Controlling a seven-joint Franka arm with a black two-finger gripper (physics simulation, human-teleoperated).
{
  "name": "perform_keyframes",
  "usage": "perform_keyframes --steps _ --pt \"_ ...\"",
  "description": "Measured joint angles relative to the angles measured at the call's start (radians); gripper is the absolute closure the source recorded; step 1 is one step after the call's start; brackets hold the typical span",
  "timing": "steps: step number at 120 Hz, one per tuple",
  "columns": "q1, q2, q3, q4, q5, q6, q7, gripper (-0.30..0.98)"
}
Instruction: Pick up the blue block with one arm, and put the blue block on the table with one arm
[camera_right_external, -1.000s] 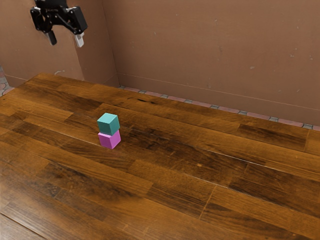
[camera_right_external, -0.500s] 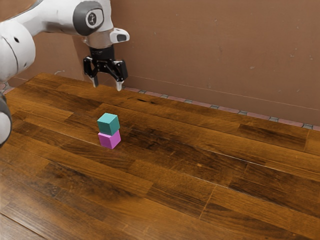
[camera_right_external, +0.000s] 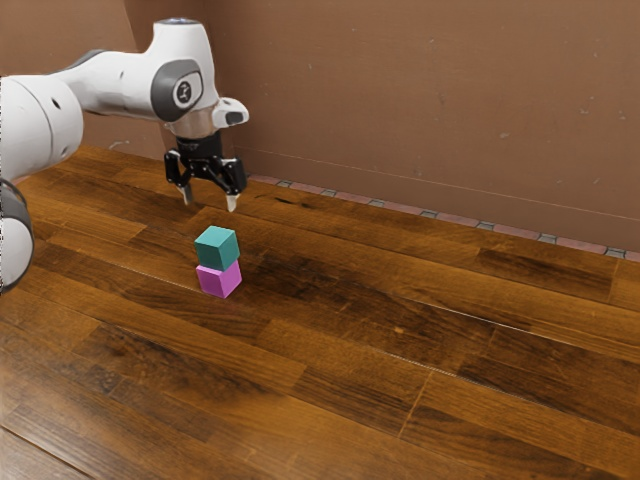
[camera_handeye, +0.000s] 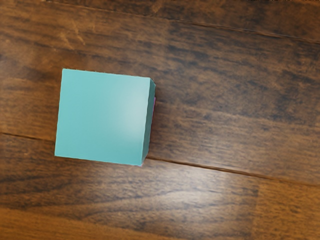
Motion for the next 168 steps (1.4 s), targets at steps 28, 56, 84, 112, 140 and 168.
perform_keyframes --steps 28,56,84,112,140,168 --pt "0.045 0.014 -0.003 -0.076 0.028 0.09 0.113 0.0" --pt "0.048 0.025 -0.009 -0.143 0.032 0.187 0.195 0.0" --pt "0.046 0.083 -0.006 -0.116 0.033 0.221 0.25 0.0" --pt "0.046 0.116 -0.003 -0.079 0.03 0.23 0.289 0.0" --pt "0.055 0.149 -0.003 -0.048 0.027 0.233 0.315 0.0" --pt "0.07 0.196 -0.005 -0.004 0.026 0.232 0.333 0.0"
